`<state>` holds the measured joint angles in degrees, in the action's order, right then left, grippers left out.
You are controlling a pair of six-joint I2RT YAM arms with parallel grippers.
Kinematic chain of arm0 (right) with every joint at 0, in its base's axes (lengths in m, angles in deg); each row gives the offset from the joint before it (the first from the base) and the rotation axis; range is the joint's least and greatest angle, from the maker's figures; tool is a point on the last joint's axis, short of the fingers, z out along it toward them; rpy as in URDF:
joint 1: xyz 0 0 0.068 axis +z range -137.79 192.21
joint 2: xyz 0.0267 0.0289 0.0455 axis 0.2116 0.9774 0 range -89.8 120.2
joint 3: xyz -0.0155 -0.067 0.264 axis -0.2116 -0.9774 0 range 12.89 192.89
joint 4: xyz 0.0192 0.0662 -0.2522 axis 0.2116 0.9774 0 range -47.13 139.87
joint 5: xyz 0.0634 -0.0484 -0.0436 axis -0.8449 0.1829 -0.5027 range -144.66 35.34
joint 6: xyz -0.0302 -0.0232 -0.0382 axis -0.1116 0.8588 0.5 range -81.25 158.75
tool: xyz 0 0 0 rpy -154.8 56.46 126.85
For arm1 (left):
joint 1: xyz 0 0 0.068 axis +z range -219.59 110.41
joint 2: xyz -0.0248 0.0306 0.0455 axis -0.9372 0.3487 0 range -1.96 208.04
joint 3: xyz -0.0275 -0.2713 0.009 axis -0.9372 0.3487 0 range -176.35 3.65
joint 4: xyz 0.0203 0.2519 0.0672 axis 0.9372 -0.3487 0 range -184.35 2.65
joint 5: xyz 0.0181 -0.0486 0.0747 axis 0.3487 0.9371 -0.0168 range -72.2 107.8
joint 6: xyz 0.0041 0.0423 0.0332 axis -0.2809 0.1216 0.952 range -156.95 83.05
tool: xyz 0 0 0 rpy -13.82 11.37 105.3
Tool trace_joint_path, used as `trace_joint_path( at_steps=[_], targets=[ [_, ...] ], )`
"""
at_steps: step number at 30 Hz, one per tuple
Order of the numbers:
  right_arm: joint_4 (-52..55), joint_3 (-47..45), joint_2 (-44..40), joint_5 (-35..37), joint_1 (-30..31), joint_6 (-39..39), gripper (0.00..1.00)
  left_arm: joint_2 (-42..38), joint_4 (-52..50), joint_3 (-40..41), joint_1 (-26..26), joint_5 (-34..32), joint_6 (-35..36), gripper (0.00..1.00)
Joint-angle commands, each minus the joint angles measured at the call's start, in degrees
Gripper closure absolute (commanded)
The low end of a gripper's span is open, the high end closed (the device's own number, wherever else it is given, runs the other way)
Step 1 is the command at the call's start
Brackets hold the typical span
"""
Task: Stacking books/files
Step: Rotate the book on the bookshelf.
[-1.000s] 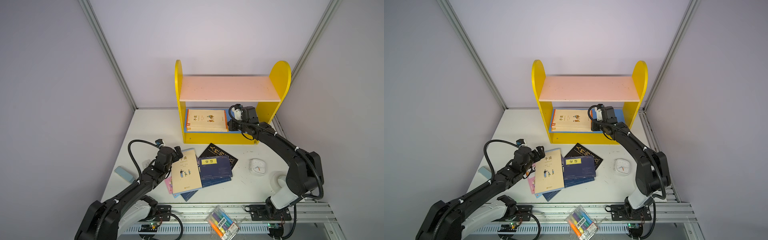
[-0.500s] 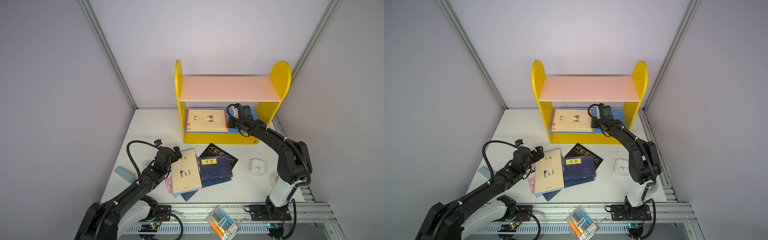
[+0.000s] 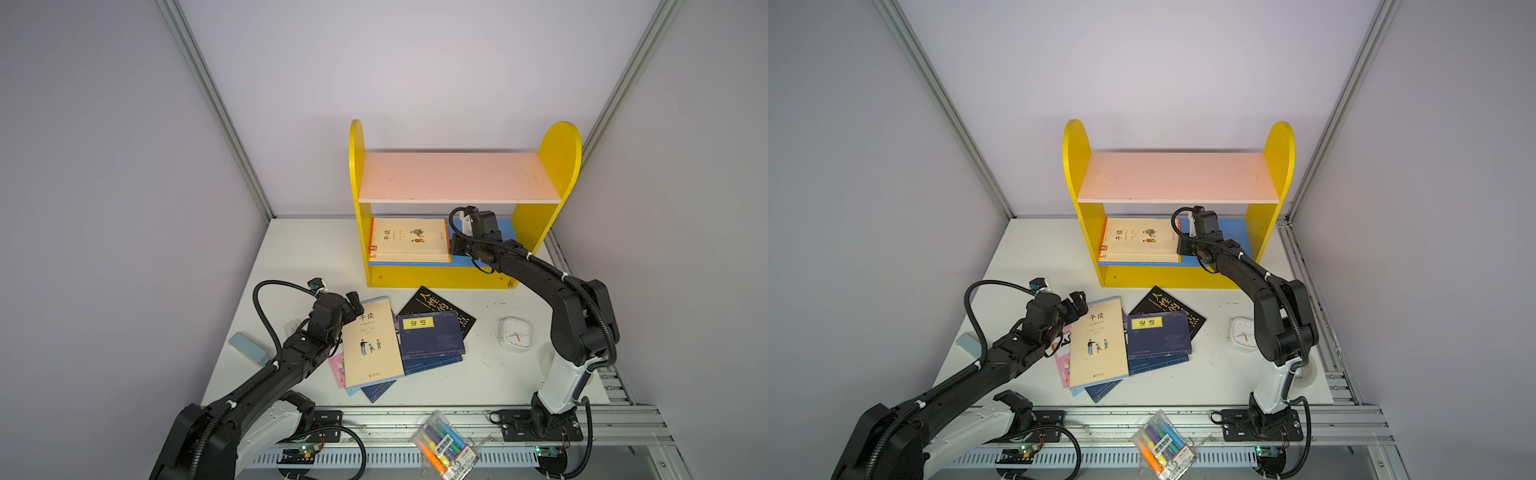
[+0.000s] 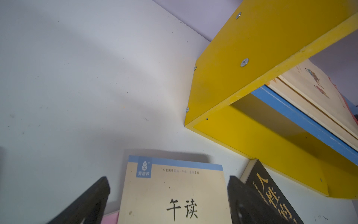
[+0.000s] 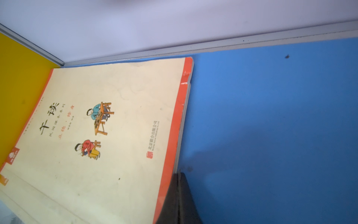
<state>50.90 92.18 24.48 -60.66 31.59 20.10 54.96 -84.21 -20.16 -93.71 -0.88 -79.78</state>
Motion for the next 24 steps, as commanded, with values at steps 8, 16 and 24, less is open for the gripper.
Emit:
trace_joint_path(
  at_steps=[8, 16, 24],
  targets=[
    [-0.3, -0.4, -2.2, 2.6, -0.9, -0.2, 0.86, 0.0, 0.0, -0.5, 0.3, 0.1, 0.6, 0.02],
    [-0.2, -4.3, -6.4, 4.0, -0.9, 1.6, 0.86, -0.6, -1.1, -0.4, 0.5, 0.7, 0.2, 0.02],
    [-4.7, -16.1, -18.3, -3.8, -0.2, 3.1, 0.73, -1.8, -15.1, -3.8, 0.4, 0.1, -2.7, 0.02]
  ],
)
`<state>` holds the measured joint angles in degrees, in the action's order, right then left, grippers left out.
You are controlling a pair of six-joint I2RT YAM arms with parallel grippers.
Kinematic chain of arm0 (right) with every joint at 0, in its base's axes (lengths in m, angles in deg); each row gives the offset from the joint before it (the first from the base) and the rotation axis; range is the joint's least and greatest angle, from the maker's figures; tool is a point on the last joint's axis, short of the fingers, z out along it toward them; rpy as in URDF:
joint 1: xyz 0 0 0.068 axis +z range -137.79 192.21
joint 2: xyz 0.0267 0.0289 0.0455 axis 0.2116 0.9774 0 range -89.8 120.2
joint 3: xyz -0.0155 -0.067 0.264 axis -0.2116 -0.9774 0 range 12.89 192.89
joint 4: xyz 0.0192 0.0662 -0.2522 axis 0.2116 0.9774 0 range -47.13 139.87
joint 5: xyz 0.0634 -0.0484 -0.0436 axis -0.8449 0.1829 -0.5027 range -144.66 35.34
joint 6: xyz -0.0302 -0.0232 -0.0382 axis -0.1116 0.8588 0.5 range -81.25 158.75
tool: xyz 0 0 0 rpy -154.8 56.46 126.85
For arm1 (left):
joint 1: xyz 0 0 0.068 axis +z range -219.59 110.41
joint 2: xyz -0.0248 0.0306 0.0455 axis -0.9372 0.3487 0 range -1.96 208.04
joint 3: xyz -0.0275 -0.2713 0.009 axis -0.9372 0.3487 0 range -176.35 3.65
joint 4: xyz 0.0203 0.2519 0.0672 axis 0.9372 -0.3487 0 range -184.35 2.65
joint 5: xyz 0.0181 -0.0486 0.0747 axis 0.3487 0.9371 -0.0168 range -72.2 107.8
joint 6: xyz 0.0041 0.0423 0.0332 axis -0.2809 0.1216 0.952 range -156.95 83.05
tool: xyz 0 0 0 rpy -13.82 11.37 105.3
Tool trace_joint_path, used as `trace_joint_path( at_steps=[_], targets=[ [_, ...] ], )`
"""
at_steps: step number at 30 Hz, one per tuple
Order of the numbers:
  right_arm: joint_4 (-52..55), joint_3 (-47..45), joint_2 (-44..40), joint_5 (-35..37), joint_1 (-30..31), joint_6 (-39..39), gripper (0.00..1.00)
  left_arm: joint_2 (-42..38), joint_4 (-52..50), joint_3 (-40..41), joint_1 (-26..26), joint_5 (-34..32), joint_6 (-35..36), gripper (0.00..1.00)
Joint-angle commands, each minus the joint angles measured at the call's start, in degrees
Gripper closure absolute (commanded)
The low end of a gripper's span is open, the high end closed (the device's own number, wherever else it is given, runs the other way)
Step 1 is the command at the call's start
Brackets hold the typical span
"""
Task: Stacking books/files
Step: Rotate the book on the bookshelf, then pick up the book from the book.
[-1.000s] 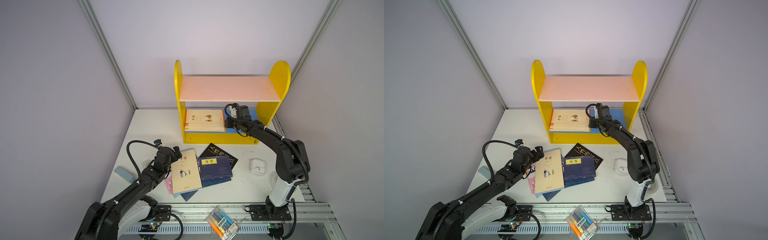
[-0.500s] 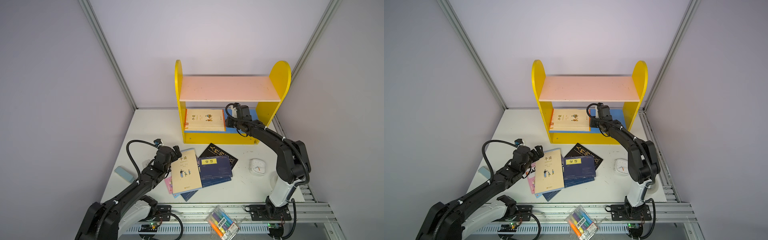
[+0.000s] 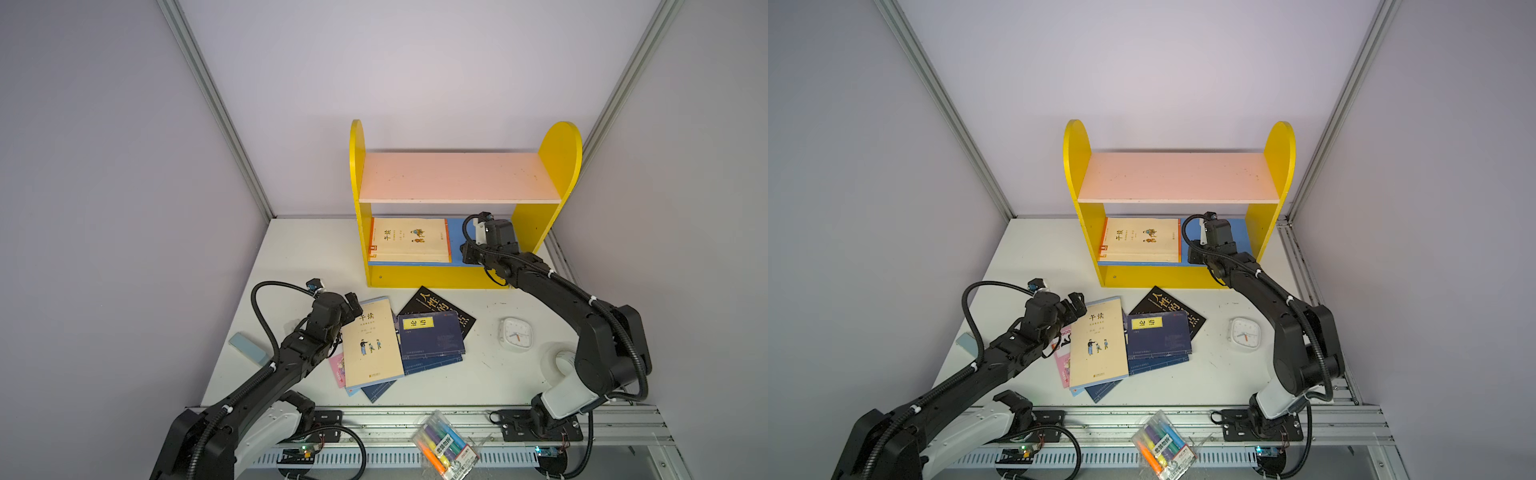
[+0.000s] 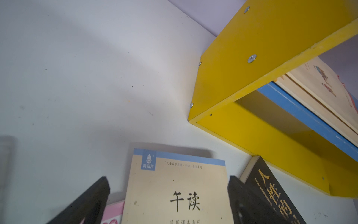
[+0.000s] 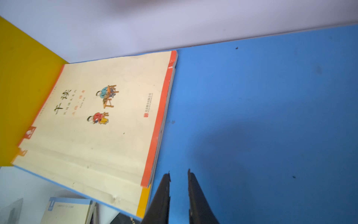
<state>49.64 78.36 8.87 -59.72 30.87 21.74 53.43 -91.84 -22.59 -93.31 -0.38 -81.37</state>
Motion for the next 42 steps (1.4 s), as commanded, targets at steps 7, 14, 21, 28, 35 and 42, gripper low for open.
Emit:
trace_joint_path(
  at_steps=[7, 14, 21, 28, 35, 42],
  targets=[
    [-0.7, -7.9, -9.1, -12.5, 8.3, 8.0, 0.55, -1.0, -13.0, -0.6, 0.1, 5.6, -2.9, 0.02],
    [2.0, -7.4, -6.1, -13.7, 20.1, 7.2, 0.45, -1.6, -13.0, 2.6, 0.0, 10.7, -7.0, 0.02],
    [6.0, -1.8, 4.7, -14.9, 28.4, 4.5, 0.48, -1.7, -13.5, 3.7, -0.1, 12.5, -7.9, 0.02],
    [6.5, 2.6, 12.6, -17.3, 31.3, 2.9, 0.57, -2.3, -11.2, 6.2, -0.1, 14.5, -8.9, 0.03],
    [7.9, 5.6, 18.8, -16.6, 31.4, 0.7, 0.62, -2.9, -5.4, 8.9, -0.3, 16.1, -10.1, 0.05],
    [8.3, 6.4, 22.2, -16.9, 31.4, -0.9, 0.62, -4.1, -0.2, 12.4, -0.2, 16.1, -13.0, 0.08]
  ],
)
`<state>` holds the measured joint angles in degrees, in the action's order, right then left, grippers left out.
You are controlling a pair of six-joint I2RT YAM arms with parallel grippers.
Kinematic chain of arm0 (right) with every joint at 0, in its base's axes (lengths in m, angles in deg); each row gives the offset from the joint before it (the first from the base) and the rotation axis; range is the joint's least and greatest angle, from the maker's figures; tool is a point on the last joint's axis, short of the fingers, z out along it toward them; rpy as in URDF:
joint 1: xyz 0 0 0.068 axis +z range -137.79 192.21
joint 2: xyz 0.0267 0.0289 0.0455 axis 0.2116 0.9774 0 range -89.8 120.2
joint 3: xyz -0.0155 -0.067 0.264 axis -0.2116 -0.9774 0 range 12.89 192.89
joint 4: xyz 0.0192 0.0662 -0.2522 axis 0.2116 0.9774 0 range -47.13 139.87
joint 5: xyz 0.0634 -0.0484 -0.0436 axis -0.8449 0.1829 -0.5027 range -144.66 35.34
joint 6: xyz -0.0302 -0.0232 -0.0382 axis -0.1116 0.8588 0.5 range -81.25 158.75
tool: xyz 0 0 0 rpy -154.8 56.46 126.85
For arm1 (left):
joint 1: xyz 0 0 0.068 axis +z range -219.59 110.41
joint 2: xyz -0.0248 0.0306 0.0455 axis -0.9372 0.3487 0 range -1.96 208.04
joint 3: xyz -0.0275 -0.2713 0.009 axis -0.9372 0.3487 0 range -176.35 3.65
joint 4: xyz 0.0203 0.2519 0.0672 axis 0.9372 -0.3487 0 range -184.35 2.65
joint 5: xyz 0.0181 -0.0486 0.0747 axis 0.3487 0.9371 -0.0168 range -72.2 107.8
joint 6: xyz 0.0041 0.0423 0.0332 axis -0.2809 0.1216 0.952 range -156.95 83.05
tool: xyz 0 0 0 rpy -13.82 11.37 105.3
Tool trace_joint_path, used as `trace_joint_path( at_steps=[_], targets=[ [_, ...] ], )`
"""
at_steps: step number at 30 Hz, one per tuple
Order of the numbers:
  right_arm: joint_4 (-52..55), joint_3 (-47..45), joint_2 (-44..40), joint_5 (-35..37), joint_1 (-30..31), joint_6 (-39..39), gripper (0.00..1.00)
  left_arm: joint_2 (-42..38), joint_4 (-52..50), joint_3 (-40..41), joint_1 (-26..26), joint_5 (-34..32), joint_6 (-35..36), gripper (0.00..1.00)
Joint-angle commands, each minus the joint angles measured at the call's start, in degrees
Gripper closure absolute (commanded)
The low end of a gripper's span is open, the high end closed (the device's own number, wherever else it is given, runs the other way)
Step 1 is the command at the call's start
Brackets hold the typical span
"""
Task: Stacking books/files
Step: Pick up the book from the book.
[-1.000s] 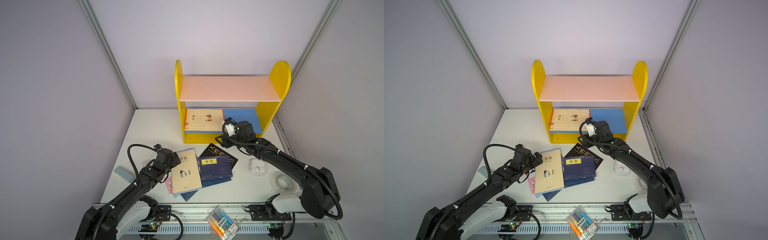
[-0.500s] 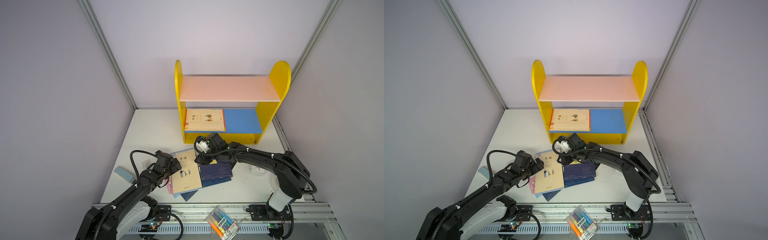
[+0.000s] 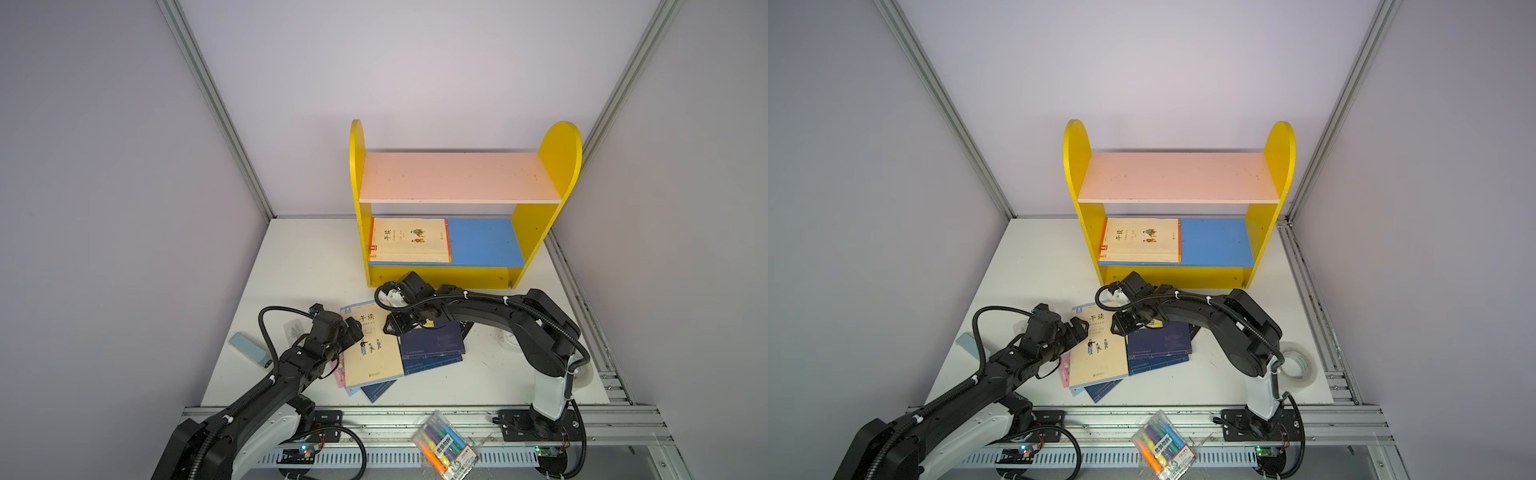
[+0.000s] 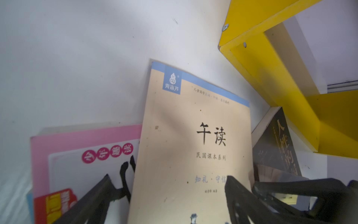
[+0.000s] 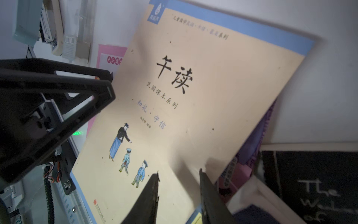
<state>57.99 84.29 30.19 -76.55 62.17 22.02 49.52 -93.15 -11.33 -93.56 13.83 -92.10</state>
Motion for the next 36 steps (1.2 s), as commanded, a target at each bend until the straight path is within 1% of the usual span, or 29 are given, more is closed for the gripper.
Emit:
trace_joint_path(
  at_steps=[1, 6, 10, 13, 16, 17, 19, 24, 26, 29, 32, 36],
  targets=[
    [0.1, 0.5, 1.1, -0.1, 0.1, -1.1, 0.62, -0.3, 1.7, 1.4, 0.0, 1.9, -2.6, 0.08],
    [0.2, 0.4, 2.0, 0.0, 0.0, -1.1, 0.62, -0.9, 4.7, 2.6, 0.0, 2.6, -3.8, 0.13],
    [0.2, 0.3, 2.7, -0.4, 0.0, -1.1, 0.63, -0.8, 10.1, 4.8, 0.1, 3.9, -5.9, 0.18],
    [-0.1, 0.3, 2.9, -0.4, 0.1, -1.3, 0.63, -0.8, 10.5, 4.7, 0.1, 4.7, -6.2, 0.22],
    [-0.3, 0.3, 3.3, -0.5, 0.1, -1.6, 0.63, -1.2, 10.1, 4.4, 0.1, 5.1, -6.1, 0.32],
    [-0.3, 0.3, 3.4, -0.5, 0.1, -1.7, 0.63, -1.4, 10.0, 4.2, 0.1, 4.9, -6.1, 0.37],
    [-0.3, 0.3, 3.4, -0.4, 0.1, -1.6, 0.63, -1.7, 10.4, 4.0, 0.1, 4.8, -5.9, 0.45],
    [-0.4, 0.2, 3.1, -0.3, 0.1, -1.8, 0.63, -1.2, 11.0, 3.0, 0.2, 4.7, -5.5, 0.70],
    [-0.4, 0.3, 2.8, -0.3, 0.1, -1.7, 0.63, -1.1, 10.5, 2.7, 0.2, 4.1, -5.4, 0.83],
    [-0.3, 0.7, 2.0, 0.0, 0.1, -1.3, 0.63, -1.2, 10.1, 2.7, 0.2, 3.5, -5.4, 0.99],
    [-0.3, 1.1, 0.7, 0.6, -0.1, -0.9, 0.62, -1.6, 9.7, 2.8, 0.6, 3.5, -5.3, 1.00],
    [-1.0, 1.0, -2.6, 3.3, -1.4, -0.4, 0.61, -3.5, 10.2, 2.9, 1.0, 4.0, -4.7, 1.00]
  ],
)
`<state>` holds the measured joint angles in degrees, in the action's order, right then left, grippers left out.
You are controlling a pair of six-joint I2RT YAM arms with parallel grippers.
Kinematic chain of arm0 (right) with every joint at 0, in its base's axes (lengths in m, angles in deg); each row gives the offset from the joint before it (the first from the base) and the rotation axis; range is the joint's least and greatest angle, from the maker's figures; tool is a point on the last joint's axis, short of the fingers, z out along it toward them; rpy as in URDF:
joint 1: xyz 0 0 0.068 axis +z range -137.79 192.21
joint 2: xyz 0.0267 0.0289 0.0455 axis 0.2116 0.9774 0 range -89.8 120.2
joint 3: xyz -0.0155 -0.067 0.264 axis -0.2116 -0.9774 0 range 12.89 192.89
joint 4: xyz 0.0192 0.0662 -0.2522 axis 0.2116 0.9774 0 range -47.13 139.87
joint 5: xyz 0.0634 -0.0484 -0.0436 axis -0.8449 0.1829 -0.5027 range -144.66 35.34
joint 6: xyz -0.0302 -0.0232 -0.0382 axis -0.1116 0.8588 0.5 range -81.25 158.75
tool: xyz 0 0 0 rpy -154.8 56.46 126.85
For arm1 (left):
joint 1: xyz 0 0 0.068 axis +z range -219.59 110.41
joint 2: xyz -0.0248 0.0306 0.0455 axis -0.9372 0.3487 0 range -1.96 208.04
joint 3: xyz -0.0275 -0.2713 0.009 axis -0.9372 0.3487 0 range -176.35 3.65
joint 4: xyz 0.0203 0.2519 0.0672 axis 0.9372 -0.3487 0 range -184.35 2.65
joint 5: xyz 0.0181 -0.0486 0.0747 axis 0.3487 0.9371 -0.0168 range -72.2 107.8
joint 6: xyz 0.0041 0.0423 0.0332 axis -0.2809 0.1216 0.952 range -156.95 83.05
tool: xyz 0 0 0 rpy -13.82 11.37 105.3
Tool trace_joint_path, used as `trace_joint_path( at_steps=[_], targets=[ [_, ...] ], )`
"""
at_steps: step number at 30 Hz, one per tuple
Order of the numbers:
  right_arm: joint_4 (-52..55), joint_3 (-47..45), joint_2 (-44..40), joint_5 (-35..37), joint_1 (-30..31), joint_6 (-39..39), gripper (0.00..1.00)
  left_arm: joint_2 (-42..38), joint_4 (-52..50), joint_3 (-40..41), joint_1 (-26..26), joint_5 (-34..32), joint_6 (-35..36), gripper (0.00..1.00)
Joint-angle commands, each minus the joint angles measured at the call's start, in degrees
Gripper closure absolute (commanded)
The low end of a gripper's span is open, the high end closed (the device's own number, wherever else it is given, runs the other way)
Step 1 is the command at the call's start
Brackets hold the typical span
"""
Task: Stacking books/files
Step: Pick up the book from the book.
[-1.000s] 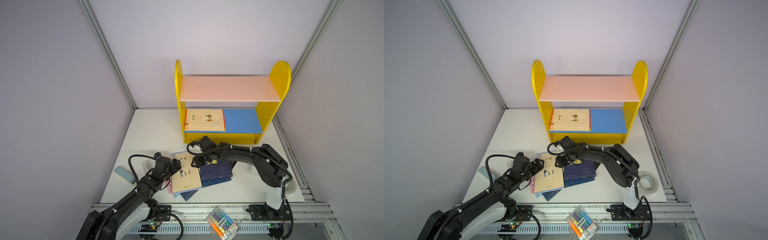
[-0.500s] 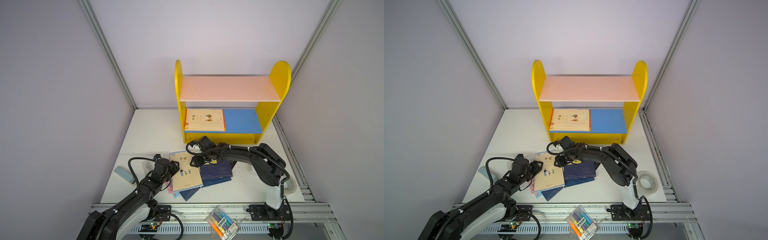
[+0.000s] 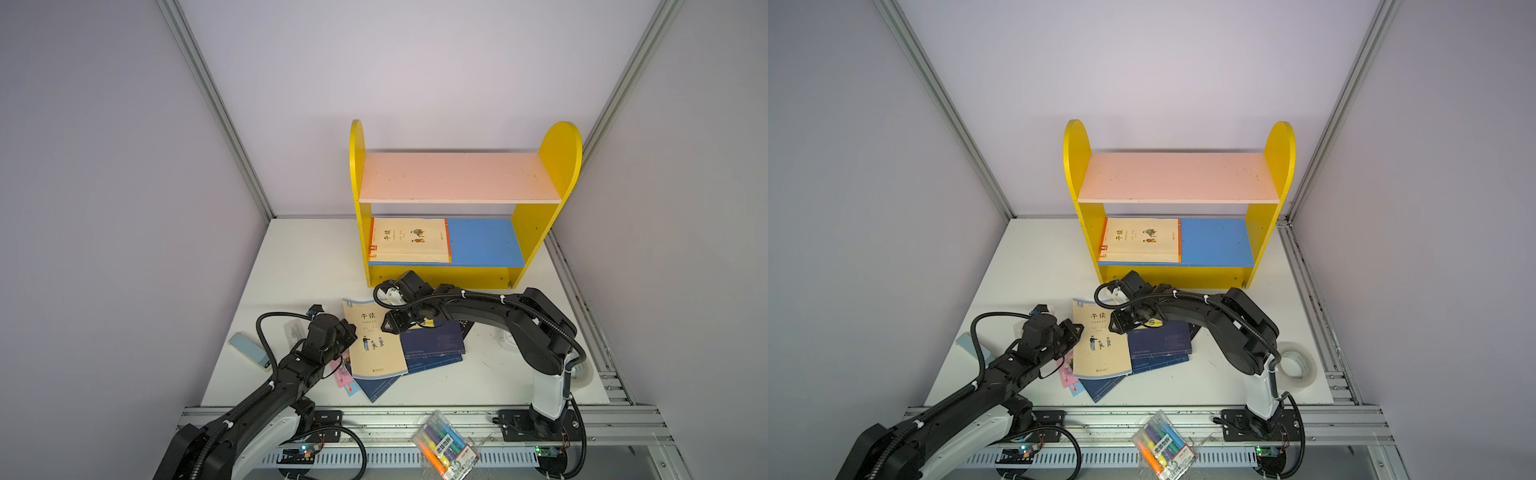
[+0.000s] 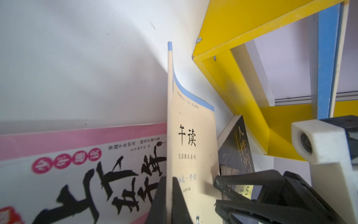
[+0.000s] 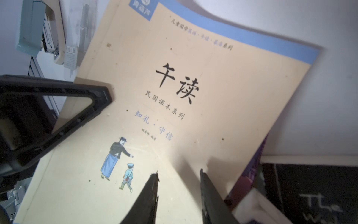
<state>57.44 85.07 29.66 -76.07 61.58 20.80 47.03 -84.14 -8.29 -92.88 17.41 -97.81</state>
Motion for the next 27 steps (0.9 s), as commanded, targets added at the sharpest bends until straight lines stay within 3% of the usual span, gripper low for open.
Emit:
trace_joint_path(
  at_steps=[1, 12, 15, 21, 27],
  targets=[
    [-1.7, -0.7, -3.7, 3.6, -1.6, 0.9, 0.61, -1.6, 1.6, -0.1, 0.5, 0.9, 1.3, 1.00],
    [-7.7, -9.5, -18.7, 10.1, -9.8, 2.5, 0.55, -14.1, 0.6, -0.6, 1.4, 3.5, 1.8, 1.00],
    [-7.4, -11.8, -21.5, 14.1, -11.4, 0.0, 0.47, -16.5, 0.1, -1.6, 1.3, 3.7, 2.1, 1.00],
    [-9.7, -18.6, -27.1, 19.8, -14.6, -5.4, 0.46, -17.8, 2.4, -4.0, 1.4, 3.6, 2.1, 1.00],
    [-9.5, -21.1, -30.3, 16.5, -14.6, -7.0, 0.44, -18.5, 3.5, -6.2, 1.1, 1.6, 1.8, 1.00]
  ],
)
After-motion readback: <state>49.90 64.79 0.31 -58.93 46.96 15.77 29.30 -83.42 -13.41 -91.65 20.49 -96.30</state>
